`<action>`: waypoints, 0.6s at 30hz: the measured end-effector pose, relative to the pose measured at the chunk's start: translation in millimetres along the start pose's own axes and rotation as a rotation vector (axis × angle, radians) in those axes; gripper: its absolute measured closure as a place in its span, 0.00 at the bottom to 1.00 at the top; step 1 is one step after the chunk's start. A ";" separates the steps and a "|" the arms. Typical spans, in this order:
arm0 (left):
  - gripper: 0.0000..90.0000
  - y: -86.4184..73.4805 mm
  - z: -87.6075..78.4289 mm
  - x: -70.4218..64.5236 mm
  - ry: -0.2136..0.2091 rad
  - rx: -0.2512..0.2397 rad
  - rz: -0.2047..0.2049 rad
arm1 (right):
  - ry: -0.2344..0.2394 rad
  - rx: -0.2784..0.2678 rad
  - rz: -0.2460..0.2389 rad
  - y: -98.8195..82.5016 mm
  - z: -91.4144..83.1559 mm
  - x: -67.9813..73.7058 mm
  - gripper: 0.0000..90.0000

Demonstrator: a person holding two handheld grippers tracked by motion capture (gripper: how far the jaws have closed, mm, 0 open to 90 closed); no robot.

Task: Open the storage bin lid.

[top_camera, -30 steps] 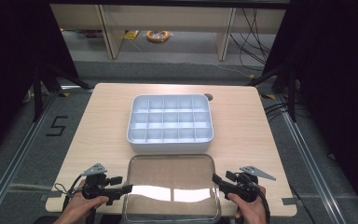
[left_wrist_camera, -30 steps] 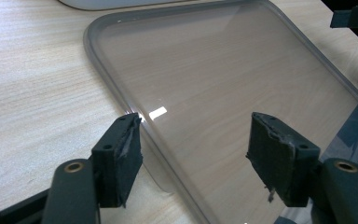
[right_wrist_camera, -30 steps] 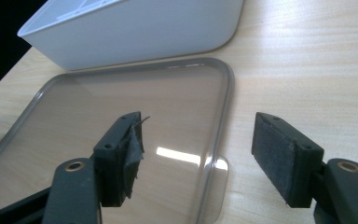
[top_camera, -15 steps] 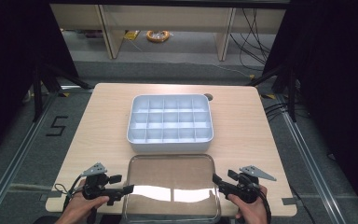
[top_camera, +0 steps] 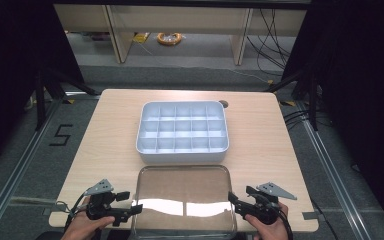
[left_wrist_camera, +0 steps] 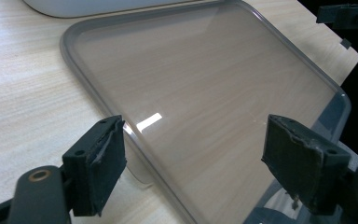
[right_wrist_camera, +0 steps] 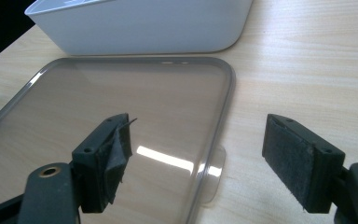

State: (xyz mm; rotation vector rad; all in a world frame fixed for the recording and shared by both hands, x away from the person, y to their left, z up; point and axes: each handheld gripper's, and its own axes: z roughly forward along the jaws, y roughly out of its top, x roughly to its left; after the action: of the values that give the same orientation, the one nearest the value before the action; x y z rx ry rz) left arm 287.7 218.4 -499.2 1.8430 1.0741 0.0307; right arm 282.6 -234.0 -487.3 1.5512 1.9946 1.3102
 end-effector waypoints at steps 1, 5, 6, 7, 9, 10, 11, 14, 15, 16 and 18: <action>0.22 -0.2 -0.7 -0.4 -0.002 0.004 0.002 | 0.006 0.016 0.043 -0.9 -2.7 3.7 0.27; 0.22 -3.6 -1.1 -2.0 -0.003 0.010 0.012 | 0.007 0.016 0.021 -5.2 -5.5 1.1 0.27; 0.22 -4.3 -1.3 -1.7 -0.001 0.019 0.020 | 0.013 0.010 0.025 -7.0 -6.3 1.4 0.27; 0.22 -5.3 -1.2 -1.9 -0.001 0.018 0.018 | 0.005 0.031 0.020 -8.0 -9.3 2.1 0.27; 0.22 -6.4 -2.0 -2.4 -0.007 0.022 0.018 | 0.010 0.020 0.011 -11.2 -9.5 3.1 0.26; 0.22 -6.8 -2.7 -2.7 -0.006 0.029 0.022 | 0.014 0.023 0.008 -12.6 -10.6 3.6 0.25; 0.21 -8.1 -2.4 -4.1 -0.004 0.022 0.014 | 0.015 0.030 0.020 -13.9 -12.3 5.0 0.25; 0.20 -10.7 -4.2 -6.4 -0.005 0.036 0.026 | 0.015 0.026 0.017 -17.9 -14.4 5.3 0.24; 0.17 -11.9 -4.6 -7.8 -0.002 0.029 0.020 | 0.016 0.038 0.010 -18.5 -16.6 4.9 0.24; 0.16 -12.1 -6.0 -8.0 -0.007 0.032 0.030 | 0.014 0.046 0.012 -19.3 -18.5 5.5 0.24; 0.17 -14.1 -8.5 -9.6 -0.005 0.019 0.044 | 0.017 0.047 0.052 -21.9 -20.7 9.4 0.24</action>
State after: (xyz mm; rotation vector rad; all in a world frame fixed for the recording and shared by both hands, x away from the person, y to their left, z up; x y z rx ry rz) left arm 268.8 220.0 -501.2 1.8829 1.0330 0.0417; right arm 251.3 -235.5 -490.7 1.6288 2.0224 1.3092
